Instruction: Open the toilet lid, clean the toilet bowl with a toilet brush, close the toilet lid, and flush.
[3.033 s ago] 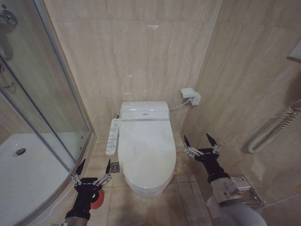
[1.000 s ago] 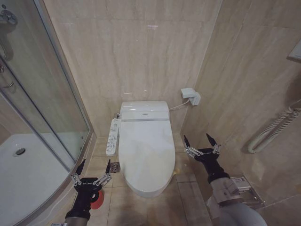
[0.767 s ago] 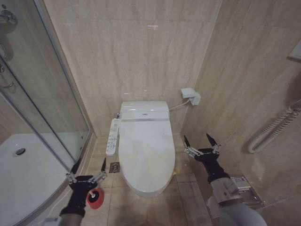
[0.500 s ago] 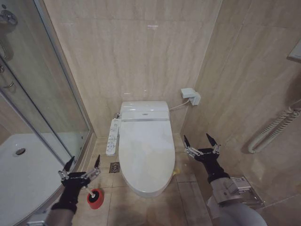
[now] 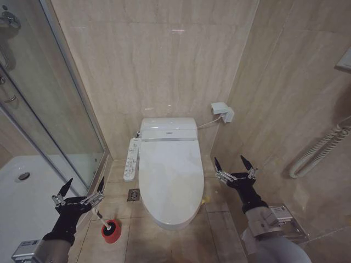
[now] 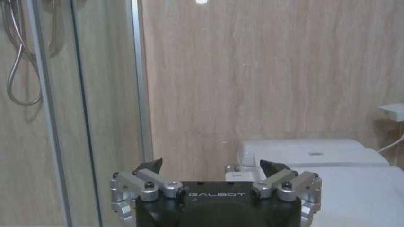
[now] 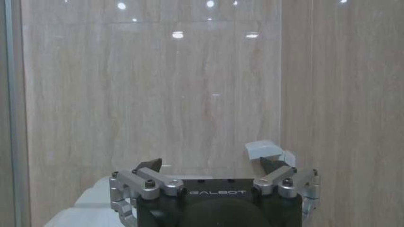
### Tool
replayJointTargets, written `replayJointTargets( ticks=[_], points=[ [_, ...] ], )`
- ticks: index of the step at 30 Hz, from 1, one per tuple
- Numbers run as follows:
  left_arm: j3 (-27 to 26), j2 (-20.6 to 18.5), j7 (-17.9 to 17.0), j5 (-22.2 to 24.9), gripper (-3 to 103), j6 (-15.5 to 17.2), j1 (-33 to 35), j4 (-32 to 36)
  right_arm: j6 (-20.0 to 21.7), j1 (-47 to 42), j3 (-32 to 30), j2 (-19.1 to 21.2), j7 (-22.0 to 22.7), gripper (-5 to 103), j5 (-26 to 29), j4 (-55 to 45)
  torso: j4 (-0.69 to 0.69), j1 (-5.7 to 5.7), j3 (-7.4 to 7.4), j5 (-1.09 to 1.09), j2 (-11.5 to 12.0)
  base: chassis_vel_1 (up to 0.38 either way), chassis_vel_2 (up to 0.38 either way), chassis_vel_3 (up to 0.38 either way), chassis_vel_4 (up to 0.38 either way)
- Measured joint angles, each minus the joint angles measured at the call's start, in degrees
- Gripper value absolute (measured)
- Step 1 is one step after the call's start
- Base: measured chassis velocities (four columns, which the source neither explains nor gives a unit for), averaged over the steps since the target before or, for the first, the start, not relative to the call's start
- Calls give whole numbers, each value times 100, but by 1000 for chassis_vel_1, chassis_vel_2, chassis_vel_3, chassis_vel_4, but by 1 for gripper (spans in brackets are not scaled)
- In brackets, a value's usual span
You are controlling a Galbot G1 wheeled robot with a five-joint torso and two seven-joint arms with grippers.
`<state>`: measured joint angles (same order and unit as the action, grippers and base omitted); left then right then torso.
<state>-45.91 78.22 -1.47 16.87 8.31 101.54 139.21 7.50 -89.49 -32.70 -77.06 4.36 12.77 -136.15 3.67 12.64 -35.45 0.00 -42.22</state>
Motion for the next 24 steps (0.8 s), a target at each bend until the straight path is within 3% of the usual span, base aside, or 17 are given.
replayJointTargets(
  ticks=[4,16,24],
  points=[
    [-92,-233,154,153,100,-439,-164,-526,0,0,0,0,0,100,0,0,0,0,0,-1,0,0,0,0,0],
    [-123,-417,163,339,97,-510,-378,-948,0,0,0,0,0,100,0,1,-2,0,0,0,0,0,0,0,0],
    [-153,-1029,74,761,97,-576,-1117,-1921,0,0,0,1,0,100,0,0,-1,0,0,-2,0,0,0,0,0]
  ],
)
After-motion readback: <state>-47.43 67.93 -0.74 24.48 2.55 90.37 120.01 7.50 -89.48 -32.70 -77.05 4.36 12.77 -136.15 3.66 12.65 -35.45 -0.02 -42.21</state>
